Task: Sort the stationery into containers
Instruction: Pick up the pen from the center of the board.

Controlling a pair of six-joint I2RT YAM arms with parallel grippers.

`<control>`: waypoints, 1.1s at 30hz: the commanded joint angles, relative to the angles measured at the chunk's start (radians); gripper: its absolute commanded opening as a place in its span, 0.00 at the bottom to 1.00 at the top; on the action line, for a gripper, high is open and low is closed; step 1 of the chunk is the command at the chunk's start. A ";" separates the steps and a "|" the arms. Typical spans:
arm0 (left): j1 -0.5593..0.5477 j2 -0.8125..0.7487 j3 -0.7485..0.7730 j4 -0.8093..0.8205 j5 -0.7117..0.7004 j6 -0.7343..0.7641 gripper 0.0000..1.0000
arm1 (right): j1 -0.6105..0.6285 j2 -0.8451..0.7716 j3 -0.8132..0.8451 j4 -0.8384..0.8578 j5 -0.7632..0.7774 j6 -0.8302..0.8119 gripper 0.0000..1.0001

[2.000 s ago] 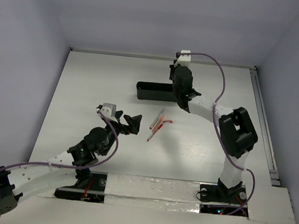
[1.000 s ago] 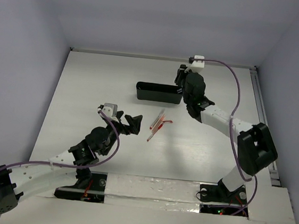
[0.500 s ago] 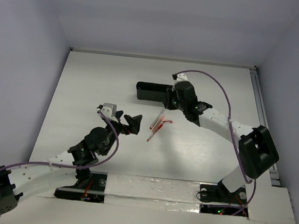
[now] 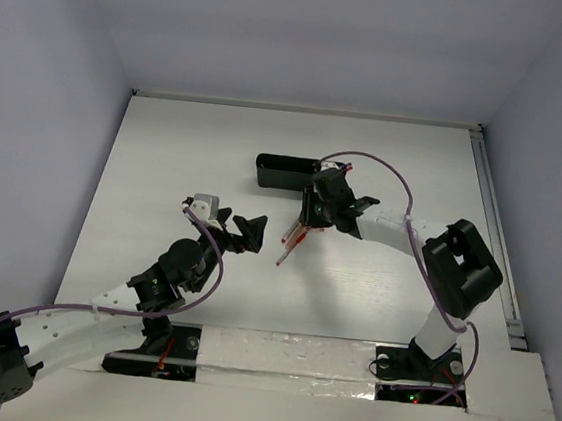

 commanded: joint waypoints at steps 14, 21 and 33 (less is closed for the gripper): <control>-0.004 -0.016 0.028 0.038 -0.002 -0.001 0.99 | 0.008 0.110 0.028 -0.007 0.047 0.038 0.37; -0.004 -0.016 0.028 0.038 0.001 -0.003 0.99 | 0.017 0.144 0.048 -0.042 0.092 0.025 0.32; -0.004 -0.014 0.028 0.039 -0.001 -0.004 0.99 | 0.026 0.181 0.103 -0.110 0.158 0.014 0.27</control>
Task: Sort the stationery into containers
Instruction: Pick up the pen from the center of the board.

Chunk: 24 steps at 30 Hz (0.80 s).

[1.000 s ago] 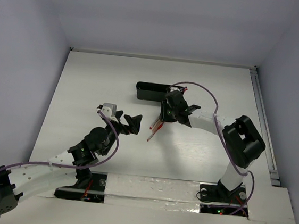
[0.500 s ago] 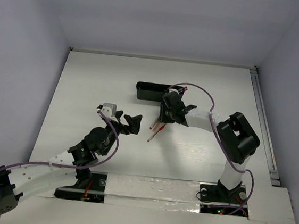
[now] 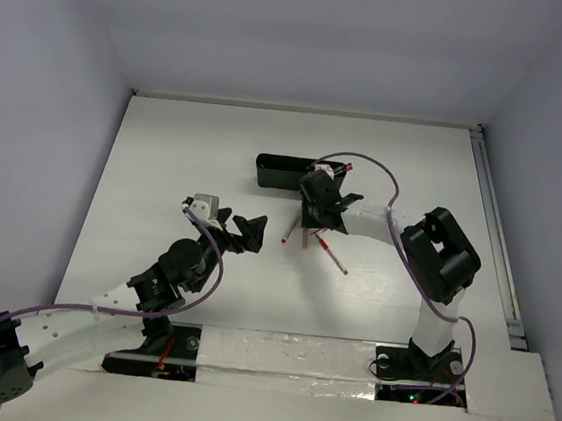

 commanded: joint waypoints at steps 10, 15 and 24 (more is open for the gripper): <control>-0.004 -0.009 0.028 0.038 0.000 -0.003 0.99 | 0.007 -0.062 -0.005 0.048 0.011 0.017 0.02; -0.004 -0.006 0.029 0.042 0.003 -0.003 0.99 | 0.007 -0.172 -0.017 0.091 -0.009 0.010 0.00; -0.004 0.013 0.031 0.045 0.013 -0.004 0.99 | -0.030 -0.274 0.022 0.360 0.158 -0.135 0.00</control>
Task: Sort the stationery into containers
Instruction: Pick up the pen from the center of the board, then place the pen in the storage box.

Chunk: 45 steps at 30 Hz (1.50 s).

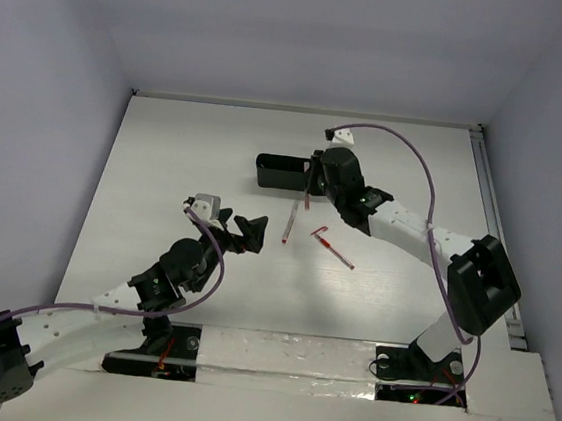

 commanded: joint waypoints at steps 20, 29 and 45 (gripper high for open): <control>-0.004 0.030 0.034 0.052 0.007 -0.002 0.99 | -0.156 0.236 0.186 0.530 0.243 -0.280 0.00; -0.004 0.039 0.035 0.052 0.002 0.002 0.99 | -0.156 0.244 0.094 0.579 0.233 -0.233 0.00; -0.004 0.027 0.035 0.048 0.004 0.001 0.99 | -0.156 0.190 -0.027 0.659 0.213 -0.213 0.10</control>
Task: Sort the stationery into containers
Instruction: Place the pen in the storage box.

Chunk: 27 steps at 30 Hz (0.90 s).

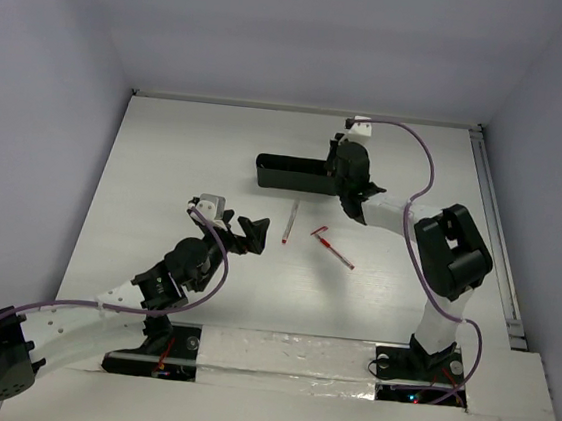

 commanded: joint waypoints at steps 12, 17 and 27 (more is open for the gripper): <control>-0.004 -0.017 0.034 0.045 0.000 -0.001 0.99 | 0.014 -0.127 -0.076 0.125 -0.016 0.005 0.26; -0.004 -0.020 0.034 0.047 -0.001 -0.003 0.99 | 0.014 -0.160 -0.096 0.117 -0.022 0.004 0.27; -0.004 -0.018 0.032 0.048 -0.003 -0.001 0.99 | 0.023 -0.237 -0.168 0.088 -0.098 0.028 0.28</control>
